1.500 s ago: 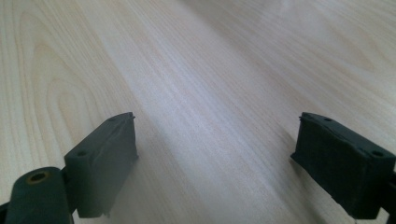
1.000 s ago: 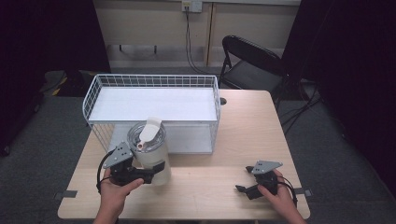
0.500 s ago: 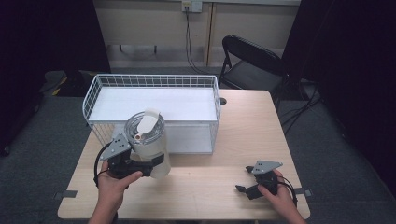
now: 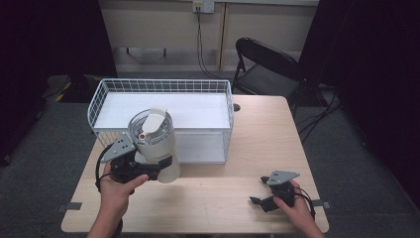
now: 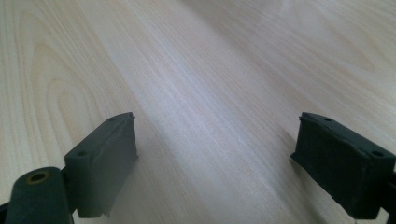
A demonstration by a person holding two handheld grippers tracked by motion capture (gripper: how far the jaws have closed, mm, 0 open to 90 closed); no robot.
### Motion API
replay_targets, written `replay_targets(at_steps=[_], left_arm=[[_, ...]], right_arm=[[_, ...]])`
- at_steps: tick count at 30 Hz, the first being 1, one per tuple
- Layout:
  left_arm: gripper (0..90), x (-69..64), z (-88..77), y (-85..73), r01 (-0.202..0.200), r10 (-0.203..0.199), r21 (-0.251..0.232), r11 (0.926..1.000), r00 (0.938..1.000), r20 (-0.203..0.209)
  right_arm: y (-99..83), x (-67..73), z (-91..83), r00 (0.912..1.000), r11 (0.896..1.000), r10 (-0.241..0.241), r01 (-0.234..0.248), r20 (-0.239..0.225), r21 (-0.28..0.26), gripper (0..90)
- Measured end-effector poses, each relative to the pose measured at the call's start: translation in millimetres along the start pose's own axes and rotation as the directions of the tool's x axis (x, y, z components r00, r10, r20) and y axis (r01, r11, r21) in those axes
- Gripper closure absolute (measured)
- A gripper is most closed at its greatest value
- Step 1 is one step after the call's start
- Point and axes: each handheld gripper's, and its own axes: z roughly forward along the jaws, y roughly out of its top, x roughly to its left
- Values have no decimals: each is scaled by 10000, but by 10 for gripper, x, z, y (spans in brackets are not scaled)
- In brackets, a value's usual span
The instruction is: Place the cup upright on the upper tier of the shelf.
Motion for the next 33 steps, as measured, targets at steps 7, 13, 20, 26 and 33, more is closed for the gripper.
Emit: replay_targets(at_steps=[7, 13, 20, 26, 33], left_arm=[[92, 16, -20, 92, -25, 24, 91, 10000, 10000, 75], [93, 27, -45, 159, 34, -34, 99, 9999, 10000, 31], [93, 35, -79, 257, -21, 21, 47, 10000, 10000, 47], [93, 35, -106, 352, 36, -37, 51, 10000, 9999, 98], [93, 35, -132, 420, 182, -186, 223, 9996, 9997, 153]], right_arm=[[0, 0, 0, 10000, 10000, 3, -3, 0, -1, 120], [0, 0, 0, 10000, 10000, 3, -3, 0, -2, 120], [0, 0, 0, 10000, 10000, 4, -4, -1, 1, 120], [0, 0, 0, 10000, 10000, 6, -6, 0, 0, 121], [0, 0, 0, 10000, 10000, 2, -2, 0, 0, 120]])
